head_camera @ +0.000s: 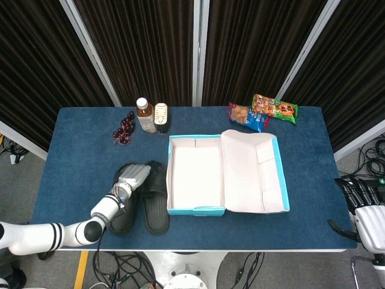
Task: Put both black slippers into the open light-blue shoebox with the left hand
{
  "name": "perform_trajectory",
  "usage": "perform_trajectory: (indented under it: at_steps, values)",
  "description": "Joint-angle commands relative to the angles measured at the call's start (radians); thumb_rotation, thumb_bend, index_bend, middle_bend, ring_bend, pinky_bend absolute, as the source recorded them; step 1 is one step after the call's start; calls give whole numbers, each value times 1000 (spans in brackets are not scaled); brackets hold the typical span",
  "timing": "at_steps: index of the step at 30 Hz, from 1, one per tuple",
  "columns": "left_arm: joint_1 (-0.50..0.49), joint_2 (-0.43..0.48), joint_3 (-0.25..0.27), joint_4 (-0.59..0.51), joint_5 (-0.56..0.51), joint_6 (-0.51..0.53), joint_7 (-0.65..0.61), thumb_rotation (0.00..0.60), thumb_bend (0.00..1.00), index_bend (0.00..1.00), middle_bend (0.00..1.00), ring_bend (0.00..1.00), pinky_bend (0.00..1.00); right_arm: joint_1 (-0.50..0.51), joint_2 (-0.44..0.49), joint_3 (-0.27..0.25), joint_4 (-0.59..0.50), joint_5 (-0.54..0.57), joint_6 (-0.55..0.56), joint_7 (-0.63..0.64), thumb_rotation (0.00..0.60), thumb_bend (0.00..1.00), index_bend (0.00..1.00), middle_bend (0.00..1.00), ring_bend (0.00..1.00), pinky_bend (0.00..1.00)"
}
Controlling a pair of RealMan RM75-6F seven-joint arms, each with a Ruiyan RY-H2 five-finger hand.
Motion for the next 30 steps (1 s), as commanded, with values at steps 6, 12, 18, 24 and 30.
perform_trajectory:
  at_steps: [6, 12, 18, 24, 30]
  values:
    - [-100, -45, 53, 84, -171, -86, -10, 600, 21, 113, 97, 654, 857, 2, 0, 1, 4, 4, -5, 4, 600, 75, 0, 114, 0, 0]
    - [-115, -89, 75, 132, -201, -47, -33, 600, 81, 294, 307, 762, 858, 3, 1, 3, 1, 7, -9, 2, 600, 74, 0, 114, 0, 0]
    - [-101, -84, 68, 119, -173, -13, -71, 600, 206, 441, 443, 841, 864, 2, 0, 2, -1, 4, -6, -1, 600, 75, 0, 114, 0, 0]
    - [-73, -38, 57, 67, -102, 25, -106, 600, 257, 490, 491, 850, 874, 3, 1, 4, -2, -3, 1, -1, 600, 74, 0, 114, 0, 0]
    - [-40, 23, 50, 5, -34, 80, -129, 600, 281, 502, 501, 855, 874, 1, 1, 4, 1, -3, 5, 3, 600, 75, 0, 114, 0, 0]
